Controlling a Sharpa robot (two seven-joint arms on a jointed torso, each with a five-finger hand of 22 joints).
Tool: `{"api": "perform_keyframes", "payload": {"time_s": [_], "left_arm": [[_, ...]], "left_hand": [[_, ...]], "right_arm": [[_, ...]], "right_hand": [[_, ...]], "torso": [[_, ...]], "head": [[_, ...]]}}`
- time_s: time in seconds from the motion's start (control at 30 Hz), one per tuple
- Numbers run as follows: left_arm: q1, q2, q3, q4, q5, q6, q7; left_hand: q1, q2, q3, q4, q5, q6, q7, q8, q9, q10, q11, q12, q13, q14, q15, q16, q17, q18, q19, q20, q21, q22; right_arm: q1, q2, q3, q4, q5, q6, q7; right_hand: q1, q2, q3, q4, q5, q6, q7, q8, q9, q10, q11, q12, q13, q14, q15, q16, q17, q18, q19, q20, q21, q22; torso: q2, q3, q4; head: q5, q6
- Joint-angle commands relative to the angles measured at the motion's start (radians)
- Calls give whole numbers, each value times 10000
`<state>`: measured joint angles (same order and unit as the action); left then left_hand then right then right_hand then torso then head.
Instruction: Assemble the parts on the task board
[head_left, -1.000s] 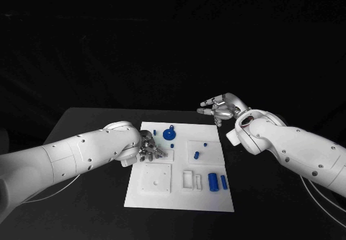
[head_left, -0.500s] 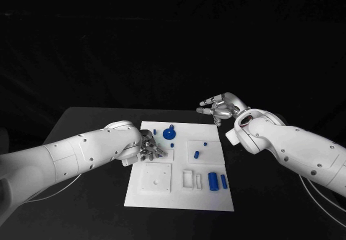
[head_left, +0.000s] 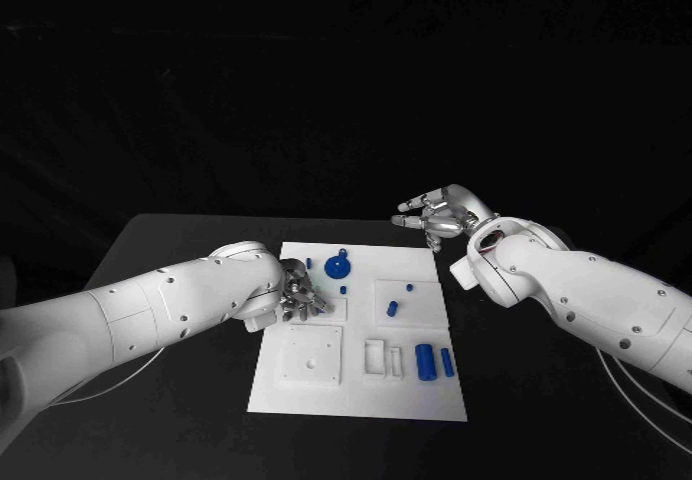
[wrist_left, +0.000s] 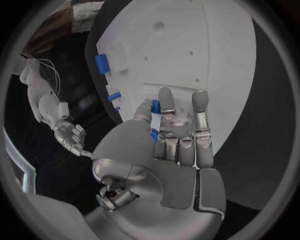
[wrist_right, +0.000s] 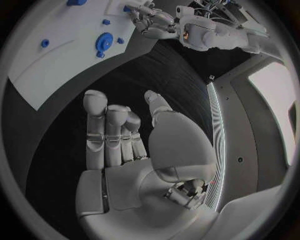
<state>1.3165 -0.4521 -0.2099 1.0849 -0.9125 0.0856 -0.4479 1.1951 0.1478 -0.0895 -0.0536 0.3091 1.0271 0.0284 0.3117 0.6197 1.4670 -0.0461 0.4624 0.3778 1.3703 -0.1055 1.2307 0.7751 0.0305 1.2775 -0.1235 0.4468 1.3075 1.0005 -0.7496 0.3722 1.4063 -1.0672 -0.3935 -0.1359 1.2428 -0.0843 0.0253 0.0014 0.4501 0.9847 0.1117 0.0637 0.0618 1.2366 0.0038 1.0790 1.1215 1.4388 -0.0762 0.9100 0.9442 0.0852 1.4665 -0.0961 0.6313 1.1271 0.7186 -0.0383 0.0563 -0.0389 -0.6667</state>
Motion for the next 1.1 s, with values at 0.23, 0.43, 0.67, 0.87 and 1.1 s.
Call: {"api": "perform_keyframes", "payload": {"time_s": [0.23,0.43,0.67,0.87,1.1], "left_arm": [[-148,-74,-82,133,173,-16,29],[-148,-122,-81,176,187,-113,68],[-148,-161,-79,224,242,-155,95],[-145,-243,-74,362,322,-171,113],[-135,-350,-38,550,385,-228,108]], "left_hand": [[243,572,426,-789,581,-63,-3,-497,-1130,144,-22,-39,-37,-21,-56,56,6,18,-40,-53,64,183],[45,723,642,-1255,857,-107,20,-512,-994,154,-12,-45,-48,-13,-45,63,12,41,-46,-39,87,183],[-147,791,846,-1554,1405,-121,50,-537,-943,158,-2,-48,-57,-6,-38,69,16,58,-58,-34,111,184],[-271,879,1064,-1818,1683,-90,79,-568,-936,173,17,-45,-62,-5,-31,78,20,76,-78,-24,142,185],[-254,1010,1996,-2264,166,-35,121,-684,-1006,212,38,-94,-100,15,-44,89,35,103,-106,-38,203,191]], "right_arm": [[-23,5,5,-8,-6,191,5],[-30,5,5,-13,-6,204,4],[-37,2,4,-15,-6,215,4],[-41,-2,4,-22,-6,239,1],[-43,-14,4,-31,-6,305,-16]], "right_hand": [[3,12,34,52,49,44,7,-24,-3,-38,8,-11,-9,23,73,-27,-12,199,475,63,-40,-1],[3,12,34,52,49,44,7,-24,-3,-38,8,-11,-9,23,73,-27,-12,199,475,63,-40,-1],[3,12,34,52,49,44,7,-24,-3,-38,8,-11,-9,23,73,-27,-12,199,475,63,-40,-1],[-17,14,39,54,69,76,1,-24,-2,-23,3,14,11,27,70,-10,1,188,476,58,-25,6],[-17,14,39,54,69,76,1,-24,-2,-23,3,14,11,27,70,-10,1,188,476,58,-25,6]], "torso": [[2,0,12],[-7,0,6],[-6,0,13],[-7,2,14],[-10,4,24]], "head": [[-23,-28],[-15,-26],[-14,-12],[3,11],[17,27]]}}
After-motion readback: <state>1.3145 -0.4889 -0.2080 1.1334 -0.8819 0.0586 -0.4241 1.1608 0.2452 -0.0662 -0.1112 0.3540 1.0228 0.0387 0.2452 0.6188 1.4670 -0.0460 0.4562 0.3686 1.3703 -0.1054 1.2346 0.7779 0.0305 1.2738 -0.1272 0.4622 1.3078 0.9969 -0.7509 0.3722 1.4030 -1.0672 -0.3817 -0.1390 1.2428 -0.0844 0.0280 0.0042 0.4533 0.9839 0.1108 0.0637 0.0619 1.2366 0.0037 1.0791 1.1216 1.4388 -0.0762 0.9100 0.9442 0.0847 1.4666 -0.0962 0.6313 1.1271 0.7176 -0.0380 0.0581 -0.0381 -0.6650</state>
